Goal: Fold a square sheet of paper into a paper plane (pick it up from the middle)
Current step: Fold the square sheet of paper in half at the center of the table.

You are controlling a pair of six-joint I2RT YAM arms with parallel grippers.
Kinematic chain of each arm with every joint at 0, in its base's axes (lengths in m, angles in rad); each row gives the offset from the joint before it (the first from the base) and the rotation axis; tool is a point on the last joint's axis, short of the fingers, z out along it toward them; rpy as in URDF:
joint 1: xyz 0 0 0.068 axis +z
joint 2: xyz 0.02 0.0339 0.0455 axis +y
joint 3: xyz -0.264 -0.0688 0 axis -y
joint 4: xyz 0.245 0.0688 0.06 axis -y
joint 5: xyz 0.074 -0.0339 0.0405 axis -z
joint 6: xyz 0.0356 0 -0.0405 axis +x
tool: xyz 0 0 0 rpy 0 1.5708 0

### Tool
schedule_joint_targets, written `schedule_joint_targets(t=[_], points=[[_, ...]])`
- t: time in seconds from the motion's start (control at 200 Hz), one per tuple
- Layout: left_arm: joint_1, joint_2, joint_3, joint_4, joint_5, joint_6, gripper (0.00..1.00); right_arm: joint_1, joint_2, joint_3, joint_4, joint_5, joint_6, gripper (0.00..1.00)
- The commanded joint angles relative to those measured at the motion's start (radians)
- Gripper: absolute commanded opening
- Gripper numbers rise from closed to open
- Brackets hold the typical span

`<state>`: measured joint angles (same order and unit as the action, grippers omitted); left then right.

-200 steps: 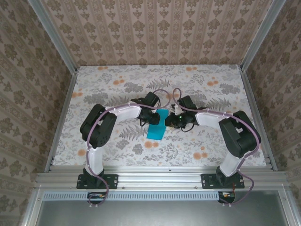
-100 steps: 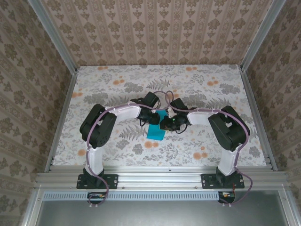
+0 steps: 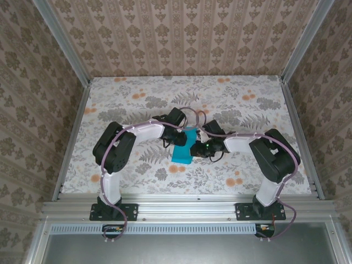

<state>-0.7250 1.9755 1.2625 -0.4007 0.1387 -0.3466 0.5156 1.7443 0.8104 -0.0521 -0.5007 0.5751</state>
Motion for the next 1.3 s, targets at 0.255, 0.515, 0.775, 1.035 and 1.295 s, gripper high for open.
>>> schedule_joint_targets(t=[0.255, 0.515, 0.775, 1.035, 1.295], points=[[0.006, 0.113, -0.079, -0.130, -0.004, -0.004, 0.30, 0.014, -0.131, -0.050, -0.047, -0.062, 0.112, 0.20], [0.006, 0.112, -0.082, -0.122, 0.000, -0.007, 0.30, 0.038, -0.041, 0.026, 0.062, -0.068, 0.195, 0.21], [0.006, 0.110, -0.090, -0.118, 0.001, -0.008, 0.30, 0.077, 0.067, 0.058, 0.005, -0.048, 0.133, 0.22], [0.012, 0.111, -0.086, -0.127, -0.004, 0.000, 0.30, 0.097, 0.037, -0.004, -0.078, -0.041, 0.069, 0.23], [0.015, 0.122, -0.082, -0.125, 0.001, -0.002, 0.30, 0.137, -0.032, -0.091, -0.112, -0.017, 0.064, 0.23]])
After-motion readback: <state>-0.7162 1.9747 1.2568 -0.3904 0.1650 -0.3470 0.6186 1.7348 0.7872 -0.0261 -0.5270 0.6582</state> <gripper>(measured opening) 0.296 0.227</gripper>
